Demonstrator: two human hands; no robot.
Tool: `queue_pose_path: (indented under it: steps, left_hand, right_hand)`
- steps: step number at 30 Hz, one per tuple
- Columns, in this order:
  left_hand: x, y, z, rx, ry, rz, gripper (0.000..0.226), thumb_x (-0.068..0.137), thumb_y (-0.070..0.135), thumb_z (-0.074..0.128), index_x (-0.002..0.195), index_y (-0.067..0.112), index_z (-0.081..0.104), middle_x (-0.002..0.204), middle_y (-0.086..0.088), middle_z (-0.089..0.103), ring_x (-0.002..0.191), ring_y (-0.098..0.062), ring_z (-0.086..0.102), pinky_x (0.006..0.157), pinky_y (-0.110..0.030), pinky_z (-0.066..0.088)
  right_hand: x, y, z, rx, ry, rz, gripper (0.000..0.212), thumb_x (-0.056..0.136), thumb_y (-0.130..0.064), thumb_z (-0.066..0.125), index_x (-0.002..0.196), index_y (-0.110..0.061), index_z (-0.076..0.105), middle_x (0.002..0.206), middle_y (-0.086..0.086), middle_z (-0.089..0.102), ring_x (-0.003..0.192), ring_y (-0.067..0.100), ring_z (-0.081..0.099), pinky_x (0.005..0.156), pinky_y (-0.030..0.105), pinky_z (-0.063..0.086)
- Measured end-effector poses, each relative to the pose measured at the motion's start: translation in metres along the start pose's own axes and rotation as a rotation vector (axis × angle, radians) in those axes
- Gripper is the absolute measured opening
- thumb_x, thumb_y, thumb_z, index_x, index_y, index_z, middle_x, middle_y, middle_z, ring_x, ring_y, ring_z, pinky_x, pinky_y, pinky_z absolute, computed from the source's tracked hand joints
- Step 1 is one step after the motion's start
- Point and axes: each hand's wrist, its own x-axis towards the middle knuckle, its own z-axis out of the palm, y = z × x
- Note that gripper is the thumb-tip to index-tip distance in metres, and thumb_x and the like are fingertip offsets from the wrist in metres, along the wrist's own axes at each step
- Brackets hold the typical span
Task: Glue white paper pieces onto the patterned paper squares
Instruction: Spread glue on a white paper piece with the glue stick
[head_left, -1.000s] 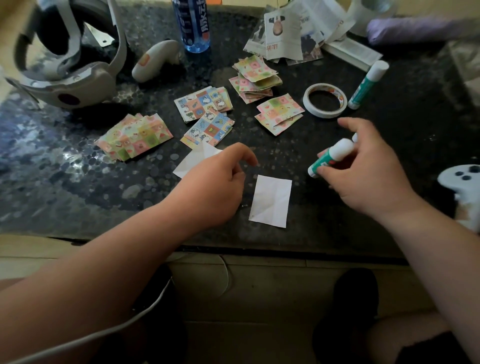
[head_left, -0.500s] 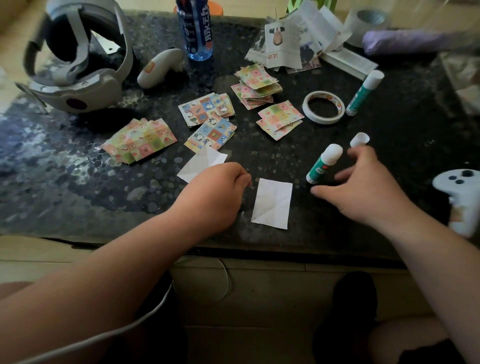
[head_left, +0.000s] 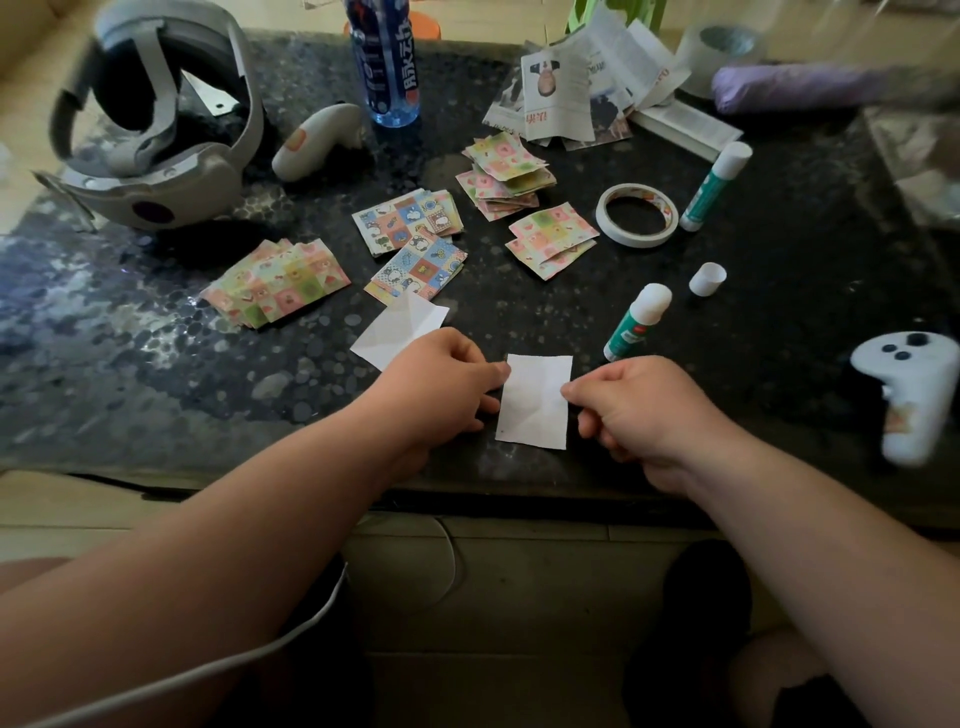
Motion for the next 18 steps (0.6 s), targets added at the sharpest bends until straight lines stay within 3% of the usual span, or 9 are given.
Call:
queue_pose_path:
  steps: [4,7,10,13,15,18]
  left_hand:
    - [-0.003,0.001,0.0,0.005,-0.03,-0.033,0.022,0.09,0.025,0.076,0.102,0.018,0.059,0.098,-0.008,0.069,0.091,-0.023,0.069,0.082,-0.043,0.061]
    - [-0.006,0.001,-0.004,-0.034,-0.056,-0.036,0.035,0.085,0.027,0.08,0.112,0.018,0.059,0.101,-0.007,0.069,0.083,-0.018,0.064,0.066,-0.035,0.051]
    - [-0.01,0.003,-0.009,-0.123,-0.084,-0.063,0.037,0.077,0.026,0.083,0.108,0.018,0.065,0.105,-0.009,0.069,0.083,-0.021,0.06,0.065,-0.034,0.043]
    - [-0.017,0.004,-0.017,-0.286,-0.091,-0.088,0.052,0.059,0.028,0.077,0.107,0.009,0.07,0.119,-0.023,0.068,0.099,-0.041,0.067,0.077,-0.043,0.05]
    - [-0.019,0.0,-0.026,-0.458,-0.091,-0.094,0.062,0.061,0.02,0.071,0.121,0.004,0.064,0.121,-0.024,0.068,0.096,-0.039,0.07,0.081,-0.045,0.056]
    - [-0.024,-0.005,-0.041,-0.654,-0.124,-0.077,0.071,0.061,0.01,0.064,0.131,0.001,0.056,0.109,-0.021,0.068,0.083,-0.032,0.07,0.073,-0.041,0.056]
  right_hand:
    - [-0.003,-0.002,0.004,0.027,0.038,-0.067,0.019,0.093,-0.018,0.069,0.077,-0.011,0.075,0.054,0.0,0.061,0.054,0.014,0.05,0.051,0.029,0.038]
    - [-0.008,-0.008,0.002,0.149,-0.005,-0.111,0.017,0.092,-0.013,0.068,0.078,-0.005,0.073,0.052,0.001,0.054,0.047,0.012,0.044,0.044,0.024,0.035]
    - [-0.012,-0.02,0.002,0.26,-0.085,-0.154,0.015,0.091,-0.009,0.066,0.078,-0.003,0.068,0.052,0.003,0.048,0.043,0.011,0.037,0.04,0.022,0.029]
    - [-0.014,-0.035,0.008,0.341,-0.184,-0.169,0.022,0.089,-0.006,0.064,0.067,-0.007,0.059,0.054,0.005,0.043,0.044,0.014,0.032,0.042,0.023,0.023]
    - [-0.015,-0.044,0.015,0.371,-0.246,-0.168,0.027,0.088,-0.005,0.064,0.062,-0.009,0.057,0.055,0.006,0.043,0.043,0.014,0.032,0.042,0.022,0.023]
    - [-0.02,-0.056,0.032,0.343,-0.331,-0.173,0.018,0.089,-0.004,0.063,0.072,-0.009,0.064,0.057,0.005,0.046,0.044,0.012,0.035,0.041,0.022,0.024]
